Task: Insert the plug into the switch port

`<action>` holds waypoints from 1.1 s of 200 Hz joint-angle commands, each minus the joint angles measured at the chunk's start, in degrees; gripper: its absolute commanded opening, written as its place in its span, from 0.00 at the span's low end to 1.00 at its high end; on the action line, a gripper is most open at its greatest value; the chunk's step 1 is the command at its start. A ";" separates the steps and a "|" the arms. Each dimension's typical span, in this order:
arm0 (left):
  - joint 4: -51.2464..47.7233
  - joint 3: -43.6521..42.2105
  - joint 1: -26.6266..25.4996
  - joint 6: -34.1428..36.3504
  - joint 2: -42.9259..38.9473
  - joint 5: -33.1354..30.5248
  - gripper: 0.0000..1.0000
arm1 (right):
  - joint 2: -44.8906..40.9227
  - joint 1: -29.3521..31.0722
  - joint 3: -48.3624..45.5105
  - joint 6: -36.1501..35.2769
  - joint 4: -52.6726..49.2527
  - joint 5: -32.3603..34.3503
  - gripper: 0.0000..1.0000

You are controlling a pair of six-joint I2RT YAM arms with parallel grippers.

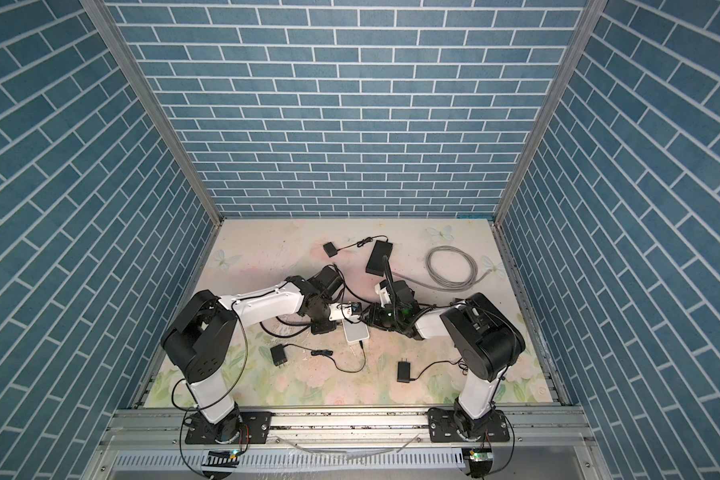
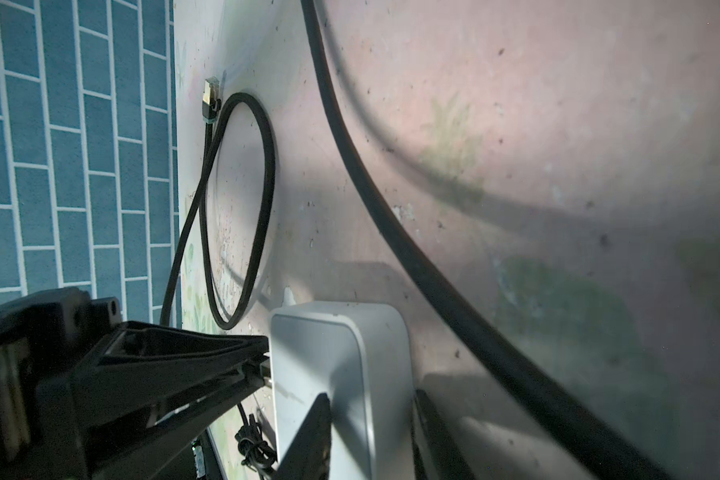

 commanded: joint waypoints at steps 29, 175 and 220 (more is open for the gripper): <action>11.82 -0.87 -1.34 -1.58 -1.05 4.38 0.04 | 1.87 2.93 2.17 -0.16 4.16 -5.99 0.33; 22.63 -7.50 -0.38 -11.66 -6.53 1.37 0.04 | 1.55 2.58 -2.13 5.71 10.06 -7.38 0.38; 24.90 -9.57 -0.37 -11.80 -8.58 2.92 0.04 | 2.69 2.57 -2.16 6.31 11.33 -7.60 0.39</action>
